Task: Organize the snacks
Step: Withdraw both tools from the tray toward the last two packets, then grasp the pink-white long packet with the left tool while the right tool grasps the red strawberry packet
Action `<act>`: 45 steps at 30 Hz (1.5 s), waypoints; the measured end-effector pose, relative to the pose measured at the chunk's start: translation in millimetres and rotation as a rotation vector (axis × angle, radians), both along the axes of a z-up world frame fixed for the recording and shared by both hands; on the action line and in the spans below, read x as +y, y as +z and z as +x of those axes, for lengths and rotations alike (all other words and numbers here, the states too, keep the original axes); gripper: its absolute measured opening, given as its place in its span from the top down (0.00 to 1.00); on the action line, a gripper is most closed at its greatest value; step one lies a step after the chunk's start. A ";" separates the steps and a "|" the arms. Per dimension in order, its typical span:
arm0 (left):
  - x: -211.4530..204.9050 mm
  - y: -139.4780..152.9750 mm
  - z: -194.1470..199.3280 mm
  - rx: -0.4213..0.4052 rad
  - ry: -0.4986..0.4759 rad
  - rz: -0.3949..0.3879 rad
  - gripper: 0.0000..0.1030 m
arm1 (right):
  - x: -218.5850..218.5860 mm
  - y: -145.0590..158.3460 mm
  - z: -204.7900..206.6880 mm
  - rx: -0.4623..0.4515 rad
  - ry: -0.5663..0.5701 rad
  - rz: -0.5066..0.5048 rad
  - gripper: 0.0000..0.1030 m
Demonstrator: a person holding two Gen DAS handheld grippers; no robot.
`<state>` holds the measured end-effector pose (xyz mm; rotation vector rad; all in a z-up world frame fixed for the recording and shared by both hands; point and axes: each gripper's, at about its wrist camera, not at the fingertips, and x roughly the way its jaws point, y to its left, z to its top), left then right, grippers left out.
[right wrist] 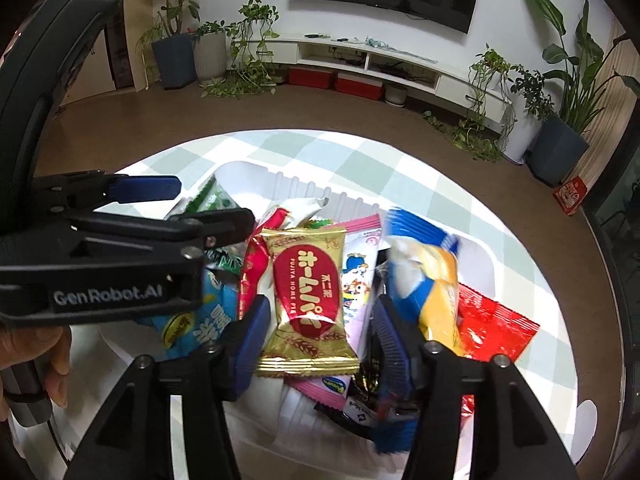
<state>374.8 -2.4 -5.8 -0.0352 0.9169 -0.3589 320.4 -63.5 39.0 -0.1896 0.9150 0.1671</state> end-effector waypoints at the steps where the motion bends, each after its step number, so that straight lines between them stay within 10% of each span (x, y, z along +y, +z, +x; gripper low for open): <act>1: 2.7 5.3 -4.3 -0.008 -0.005 -0.006 0.17 | -1.2 3.2 -2.8 -0.007 0.002 0.002 0.42; 9: 30.4 43.5 -61.6 -0.098 -0.069 0.005 0.05 | -23.4 38.9 -63.5 -0.086 0.128 0.143 0.16; 19: 66.0 47.5 -177.4 -0.215 -0.122 0.048 0.00 | -35.1 45.0 -157.8 -0.077 0.247 0.300 0.07; 29: 64.2 20.5 -256.9 -0.118 -0.388 0.161 0.00 | 0.8 20.7 -241.5 -0.040 0.548 0.264 0.14; 45: 56.2 -5.5 -264.9 -0.097 -0.740 0.259 0.00 | 70.5 -31.4 -242.9 0.147 0.841 0.148 0.40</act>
